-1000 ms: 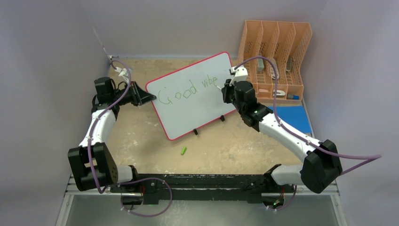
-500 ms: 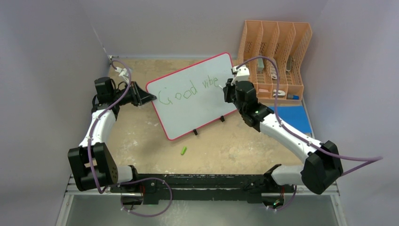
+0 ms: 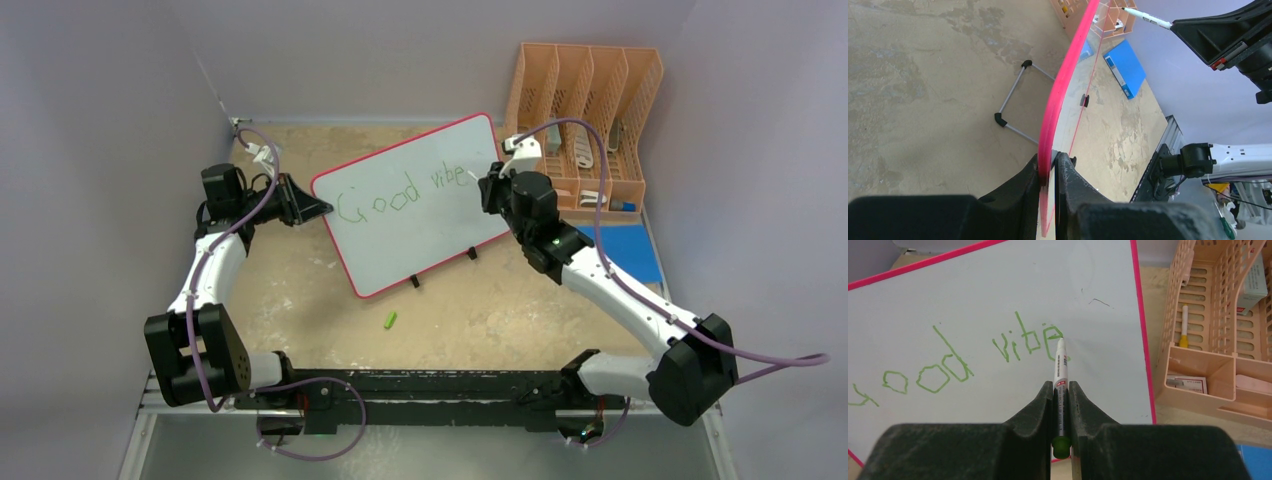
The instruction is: Write a sentence on the whiteboard
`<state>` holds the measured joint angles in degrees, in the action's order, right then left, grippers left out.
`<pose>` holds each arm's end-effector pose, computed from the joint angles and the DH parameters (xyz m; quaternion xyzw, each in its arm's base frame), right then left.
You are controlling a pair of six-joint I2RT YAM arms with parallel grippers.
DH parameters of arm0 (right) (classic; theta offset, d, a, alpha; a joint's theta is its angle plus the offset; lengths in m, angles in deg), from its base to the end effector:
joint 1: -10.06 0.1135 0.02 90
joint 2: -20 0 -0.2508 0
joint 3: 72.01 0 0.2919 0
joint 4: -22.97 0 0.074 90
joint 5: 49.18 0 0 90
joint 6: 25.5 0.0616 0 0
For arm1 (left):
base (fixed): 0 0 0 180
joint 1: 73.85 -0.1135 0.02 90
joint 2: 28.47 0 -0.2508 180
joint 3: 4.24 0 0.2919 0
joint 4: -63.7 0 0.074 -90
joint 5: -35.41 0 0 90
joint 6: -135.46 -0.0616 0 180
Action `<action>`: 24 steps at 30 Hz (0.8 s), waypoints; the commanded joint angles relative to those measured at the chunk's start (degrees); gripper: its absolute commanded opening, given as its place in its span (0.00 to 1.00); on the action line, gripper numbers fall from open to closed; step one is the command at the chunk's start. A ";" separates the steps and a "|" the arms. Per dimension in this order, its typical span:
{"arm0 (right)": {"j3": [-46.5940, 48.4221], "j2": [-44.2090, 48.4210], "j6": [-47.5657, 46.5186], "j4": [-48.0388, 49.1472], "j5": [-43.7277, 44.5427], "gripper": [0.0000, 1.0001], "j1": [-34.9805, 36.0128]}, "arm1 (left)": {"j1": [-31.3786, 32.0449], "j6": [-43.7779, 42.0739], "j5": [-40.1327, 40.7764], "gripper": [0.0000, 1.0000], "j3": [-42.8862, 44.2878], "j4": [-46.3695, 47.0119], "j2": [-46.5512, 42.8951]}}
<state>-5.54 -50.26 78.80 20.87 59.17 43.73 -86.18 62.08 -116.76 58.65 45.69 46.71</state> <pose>0.3090 0.1825 0.3167 -0.0180 0.7405 0.1606 0.6523 0.3338 0.0172 0.2420 0.0632 0.7834 -0.4635 0.4092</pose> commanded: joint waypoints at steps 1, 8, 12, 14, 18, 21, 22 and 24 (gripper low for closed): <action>0.33 0.44 -0.48 2.66 0.88 0.00 -0.71 | 0.47 -2.21 3.42 0.00 0.95 -1.49 -0.47; 0.06 -0.22 -0.05 3.55 0.68 0.00 -1.58 | 0.47 -2.29 3.71 0.00 1.09 -1.67 -0.47; 0.06 -0.39 -0.06 4.10 0.42 0.00 -1.81 | 0.47 -2.30 3.80 0.00 1.10 -1.75 -0.47; -0.02 -0.40 -0.02 4.20 0.33 0.00 -1.89 | 0.47 -2.30 3.81 0.00 1.09 -1.74 -0.49; -0.27 -0.31 -0.04 4.55 0.11 0.00 -2.08 | 0.47 -2.30 3.89 0.00 1.18 -1.74 -0.47; -0.21 -0.45 -0.11 4.65 -0.41 0.00 -2.27 | 0.47 -2.30 3.90 0.00 1.23 -1.71 -0.47; -0.25 -0.49 -0.15 4.65 -0.36 0.00 -2.25 | 0.47 -2.30 3.90 0.00 1.23 -1.75 -0.49; -0.38 -0.54 -0.07 4.81 -0.18 0.00 -2.33 | 0.47 -2.30 3.90 0.00 1.19 -1.73 -0.47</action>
<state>-5.89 -50.98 78.82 22.37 59.15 41.79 -86.18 61.71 -116.67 58.74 45.10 46.60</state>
